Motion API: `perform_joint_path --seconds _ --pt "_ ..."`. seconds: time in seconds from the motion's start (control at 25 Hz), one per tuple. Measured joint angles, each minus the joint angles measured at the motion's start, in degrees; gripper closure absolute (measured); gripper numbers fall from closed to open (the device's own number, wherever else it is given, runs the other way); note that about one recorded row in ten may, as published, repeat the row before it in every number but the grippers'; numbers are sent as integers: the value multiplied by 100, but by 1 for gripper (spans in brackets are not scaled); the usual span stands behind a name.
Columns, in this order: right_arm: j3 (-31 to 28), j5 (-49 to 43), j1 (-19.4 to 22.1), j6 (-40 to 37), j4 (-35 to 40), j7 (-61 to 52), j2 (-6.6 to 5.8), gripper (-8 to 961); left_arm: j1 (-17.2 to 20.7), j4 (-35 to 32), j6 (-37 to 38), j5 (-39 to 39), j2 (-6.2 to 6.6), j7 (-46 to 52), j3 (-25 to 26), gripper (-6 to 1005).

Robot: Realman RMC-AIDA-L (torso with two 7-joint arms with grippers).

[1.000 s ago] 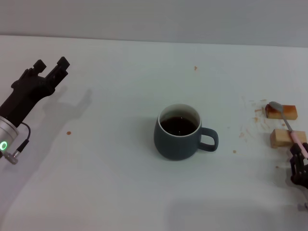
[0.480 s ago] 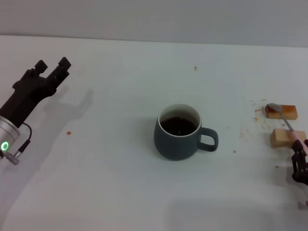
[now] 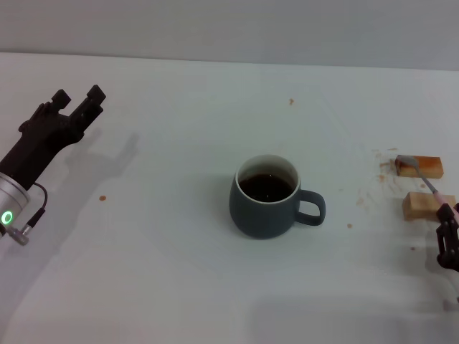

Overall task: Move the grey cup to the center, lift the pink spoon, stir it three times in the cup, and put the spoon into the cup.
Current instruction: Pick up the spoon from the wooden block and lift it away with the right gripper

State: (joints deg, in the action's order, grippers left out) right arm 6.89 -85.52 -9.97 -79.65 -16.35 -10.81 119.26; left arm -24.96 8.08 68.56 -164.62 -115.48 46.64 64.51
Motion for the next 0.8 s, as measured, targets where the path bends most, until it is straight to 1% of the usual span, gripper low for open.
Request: perform_joint_path --seconds 0.8 --pt "113 -27 13 -486 -46 0 0 820 54 0 23 0 0 4 0 170"
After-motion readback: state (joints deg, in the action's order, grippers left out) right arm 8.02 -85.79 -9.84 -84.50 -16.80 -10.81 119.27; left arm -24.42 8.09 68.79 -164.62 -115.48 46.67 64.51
